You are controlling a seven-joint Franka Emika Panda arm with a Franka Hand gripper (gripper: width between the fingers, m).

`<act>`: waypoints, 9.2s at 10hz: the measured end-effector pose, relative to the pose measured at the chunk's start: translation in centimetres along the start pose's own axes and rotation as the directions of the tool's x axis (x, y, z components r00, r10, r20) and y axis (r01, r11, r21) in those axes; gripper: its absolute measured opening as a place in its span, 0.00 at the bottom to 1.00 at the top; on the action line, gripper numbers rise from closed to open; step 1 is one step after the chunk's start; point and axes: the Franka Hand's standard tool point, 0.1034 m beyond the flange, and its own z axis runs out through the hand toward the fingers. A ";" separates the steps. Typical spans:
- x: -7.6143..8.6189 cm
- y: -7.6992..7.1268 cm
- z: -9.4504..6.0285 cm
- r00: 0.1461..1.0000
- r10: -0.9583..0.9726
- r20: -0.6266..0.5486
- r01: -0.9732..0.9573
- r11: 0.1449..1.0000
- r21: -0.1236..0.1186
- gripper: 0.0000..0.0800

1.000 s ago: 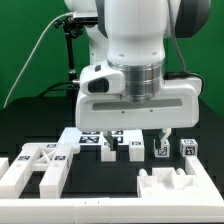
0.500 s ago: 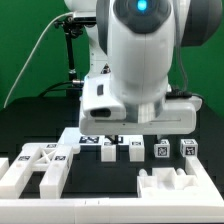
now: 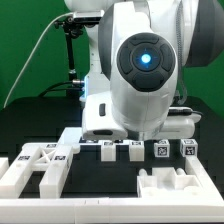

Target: Assemble chair

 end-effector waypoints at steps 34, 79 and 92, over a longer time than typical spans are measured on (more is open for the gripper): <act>1.3 -6.7 -15.9 0.659 -0.140 -0.739 0.149 0.987 -0.054 0.36; 8.2 -6.7 -13.2 0.526 -0.086 -0.846 0.137 0.990 -0.016 0.81; 8.0 -8.2 -13.0 0.505 0.718 -0.478 -0.400 0.686 0.608 0.36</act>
Offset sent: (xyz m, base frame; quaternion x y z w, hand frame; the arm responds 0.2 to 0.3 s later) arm -0.0148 0.0075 -0.0235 -0.0037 -0.0287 0.0261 0.9992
